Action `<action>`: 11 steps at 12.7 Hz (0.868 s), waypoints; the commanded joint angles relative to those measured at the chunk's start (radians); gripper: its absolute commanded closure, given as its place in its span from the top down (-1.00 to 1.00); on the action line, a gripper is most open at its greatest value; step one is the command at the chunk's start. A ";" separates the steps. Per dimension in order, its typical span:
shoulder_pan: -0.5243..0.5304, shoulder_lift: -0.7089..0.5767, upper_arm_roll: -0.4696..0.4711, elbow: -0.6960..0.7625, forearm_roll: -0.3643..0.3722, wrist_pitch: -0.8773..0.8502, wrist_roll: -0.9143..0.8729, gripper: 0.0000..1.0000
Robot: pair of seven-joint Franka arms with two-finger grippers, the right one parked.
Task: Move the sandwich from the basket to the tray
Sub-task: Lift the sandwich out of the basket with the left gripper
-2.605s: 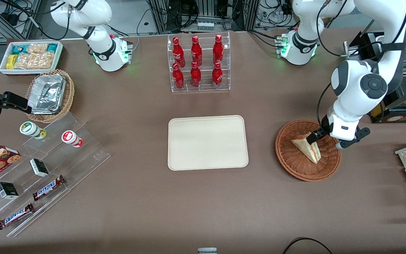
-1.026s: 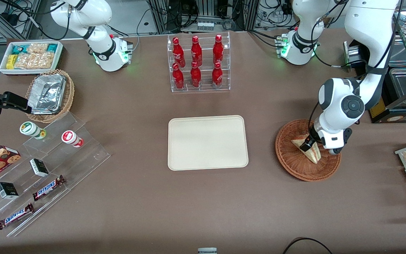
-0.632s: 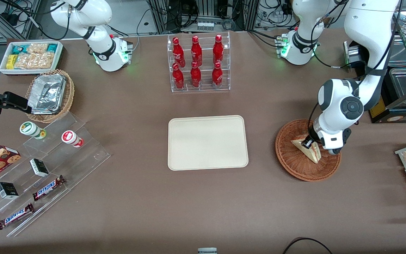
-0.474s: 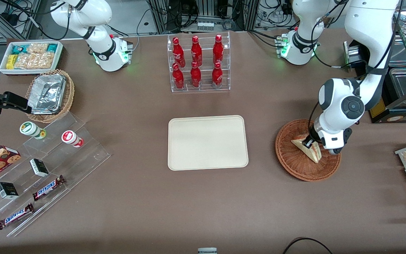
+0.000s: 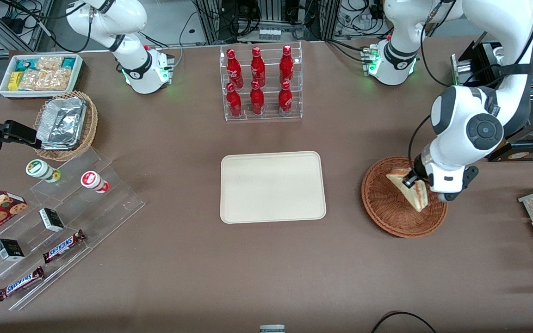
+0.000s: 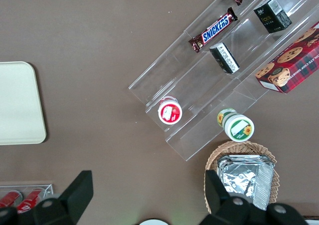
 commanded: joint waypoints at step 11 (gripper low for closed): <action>-0.285 0.500 -0.265 0.553 0.189 -0.140 -0.228 -1.00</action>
